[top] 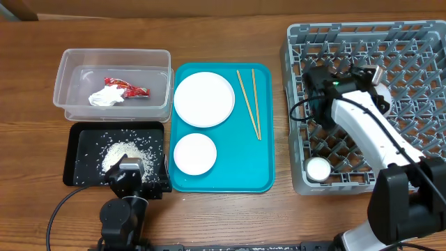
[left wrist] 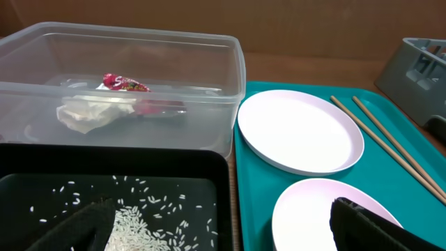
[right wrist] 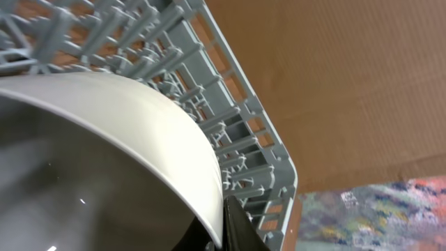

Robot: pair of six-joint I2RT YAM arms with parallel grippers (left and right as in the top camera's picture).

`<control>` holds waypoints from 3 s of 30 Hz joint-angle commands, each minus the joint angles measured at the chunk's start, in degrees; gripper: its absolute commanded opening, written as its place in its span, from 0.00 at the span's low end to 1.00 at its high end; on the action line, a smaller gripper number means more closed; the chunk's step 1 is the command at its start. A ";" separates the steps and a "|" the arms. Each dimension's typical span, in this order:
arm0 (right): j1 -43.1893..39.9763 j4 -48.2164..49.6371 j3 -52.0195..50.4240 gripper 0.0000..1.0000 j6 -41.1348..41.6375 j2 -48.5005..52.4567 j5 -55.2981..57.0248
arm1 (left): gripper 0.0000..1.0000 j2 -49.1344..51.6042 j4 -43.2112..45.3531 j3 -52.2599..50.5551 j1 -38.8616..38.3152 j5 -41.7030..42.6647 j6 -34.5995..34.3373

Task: Sort waste into correct bins and load items into the dishwasher
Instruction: 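Reach the right gripper to the small pink bowl and grasp it, then carry the pink bowl into the dish rack and release it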

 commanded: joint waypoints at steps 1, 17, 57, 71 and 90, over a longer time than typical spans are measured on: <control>-3.10 0.42 0.33 0.04 1.07 0.02 0.31 | 1.00 -0.66 0.09 -0.42 0.63 -0.63 -0.81; -0.90 1.95 -0.15 0.04 0.24 3.30 -3.04 | 1.00 -0.66 0.09 -0.42 0.63 -0.63 -0.81; 30.42 9.53 9.51 0.58 -6.93 -6.88 -83.76 | 1.00 -0.66 0.09 -0.42 0.63 -0.63 -0.81; 35.87 28.41 -0.57 0.46 3.69 8.17 -72.06 | 1.00 -0.66 0.07 -0.42 0.63 -0.63 -0.81; 31.74 19.21 -0.02 0.04 3.67 -11.47 -44.65 | 1.00 -0.66 0.09 -0.42 0.63 -0.63 -0.81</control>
